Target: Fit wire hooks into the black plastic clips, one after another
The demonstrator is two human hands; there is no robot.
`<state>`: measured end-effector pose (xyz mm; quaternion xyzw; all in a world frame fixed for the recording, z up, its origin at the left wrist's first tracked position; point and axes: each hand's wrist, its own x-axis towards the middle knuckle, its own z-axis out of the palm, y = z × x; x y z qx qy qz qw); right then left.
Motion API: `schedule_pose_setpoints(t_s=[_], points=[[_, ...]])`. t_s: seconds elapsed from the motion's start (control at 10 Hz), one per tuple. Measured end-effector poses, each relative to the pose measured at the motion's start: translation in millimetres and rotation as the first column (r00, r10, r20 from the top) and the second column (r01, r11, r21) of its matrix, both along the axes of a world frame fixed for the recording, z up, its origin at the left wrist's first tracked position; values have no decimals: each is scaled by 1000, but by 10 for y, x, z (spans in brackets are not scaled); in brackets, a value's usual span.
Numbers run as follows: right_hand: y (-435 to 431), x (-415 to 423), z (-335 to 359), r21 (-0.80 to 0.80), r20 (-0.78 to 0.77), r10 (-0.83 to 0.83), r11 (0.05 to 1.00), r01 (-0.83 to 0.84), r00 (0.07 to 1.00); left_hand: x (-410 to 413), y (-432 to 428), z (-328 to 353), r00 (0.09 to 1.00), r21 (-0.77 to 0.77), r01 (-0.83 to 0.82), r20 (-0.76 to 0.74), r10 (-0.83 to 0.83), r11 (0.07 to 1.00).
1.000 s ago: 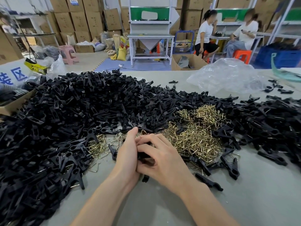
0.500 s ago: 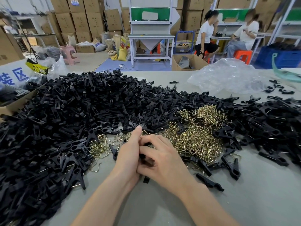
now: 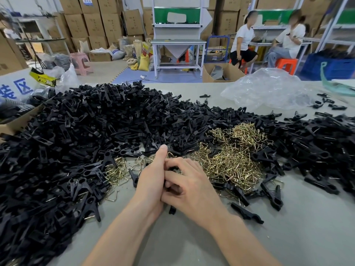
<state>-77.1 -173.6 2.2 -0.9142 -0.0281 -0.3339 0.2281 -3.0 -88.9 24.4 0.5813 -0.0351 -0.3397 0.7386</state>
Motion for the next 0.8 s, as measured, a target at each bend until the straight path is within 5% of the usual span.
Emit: schedule_pose_setpoints(t_s=[0.4, 0.6, 0.7, 0.8], points=[[-32, -7, 26, -33, 13, -14, 999, 15, 1000, 25, 77, 74, 989, -185, 88, -103, -109, 979], [-483, -278, 398, 137, 86, -272, 956, 259, 958, 41, 112, 109, 995, -176, 93, 49, -85, 980], [-1152, -565, 794, 185, 118, -523, 847, 499, 844, 55, 107, 106, 995, -170, 53, 98, -36, 984], [-1842, -933, 1132, 129, -33, -768, 632, 764, 640, -14, 97, 140, 997, -156, 16, 82, -3, 988]])
